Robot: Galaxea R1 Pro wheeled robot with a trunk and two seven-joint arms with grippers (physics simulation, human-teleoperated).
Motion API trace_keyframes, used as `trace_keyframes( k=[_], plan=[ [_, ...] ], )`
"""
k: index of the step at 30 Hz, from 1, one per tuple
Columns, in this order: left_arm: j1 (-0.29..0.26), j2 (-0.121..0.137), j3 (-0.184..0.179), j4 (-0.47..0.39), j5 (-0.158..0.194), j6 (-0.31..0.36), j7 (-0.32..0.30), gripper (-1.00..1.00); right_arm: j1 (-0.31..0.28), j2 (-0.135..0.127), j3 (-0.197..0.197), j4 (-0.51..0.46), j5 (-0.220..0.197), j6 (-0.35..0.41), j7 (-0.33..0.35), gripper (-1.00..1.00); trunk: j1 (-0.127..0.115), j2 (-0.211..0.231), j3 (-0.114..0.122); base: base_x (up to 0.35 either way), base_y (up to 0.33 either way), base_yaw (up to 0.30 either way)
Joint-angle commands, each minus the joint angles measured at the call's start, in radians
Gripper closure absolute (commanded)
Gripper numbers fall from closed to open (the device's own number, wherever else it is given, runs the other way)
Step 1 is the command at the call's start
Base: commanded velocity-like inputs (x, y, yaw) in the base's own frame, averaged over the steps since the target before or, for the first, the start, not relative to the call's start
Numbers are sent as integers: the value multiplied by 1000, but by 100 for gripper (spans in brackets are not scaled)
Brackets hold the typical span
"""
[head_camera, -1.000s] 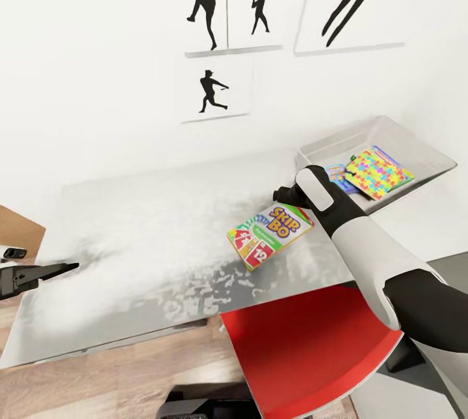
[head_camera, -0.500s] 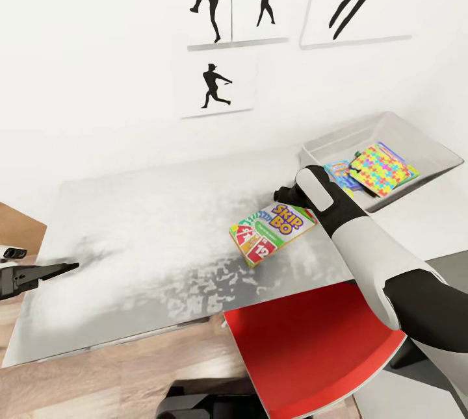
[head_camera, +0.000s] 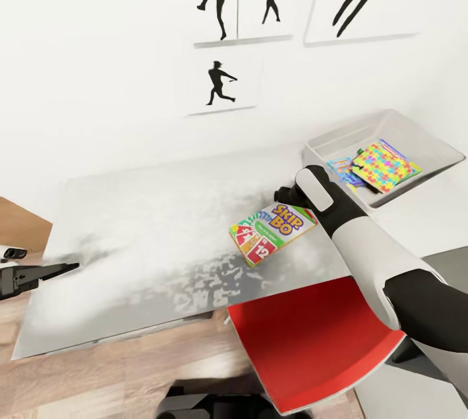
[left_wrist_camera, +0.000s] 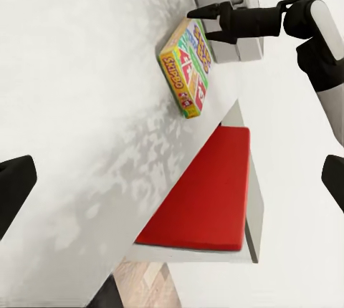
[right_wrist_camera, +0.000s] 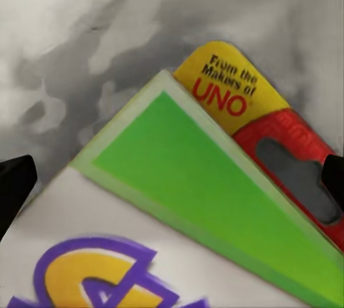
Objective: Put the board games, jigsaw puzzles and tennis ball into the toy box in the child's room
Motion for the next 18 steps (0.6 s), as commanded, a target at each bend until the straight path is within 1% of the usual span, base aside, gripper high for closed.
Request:
trace_keyframes(
  k=[1,18],
  plan=[
    [-1,0,-1,0,0,11,-4,-100,0,0,2,-1,-35,-7,-9,-100,0,-1,-2,-135,217,0],
    [-1,0,-1,0,0,11,-4,-100,0,1,2,-1,-35,-5,-9,-100,0,-1,-2,-121,254,0]
  ],
)
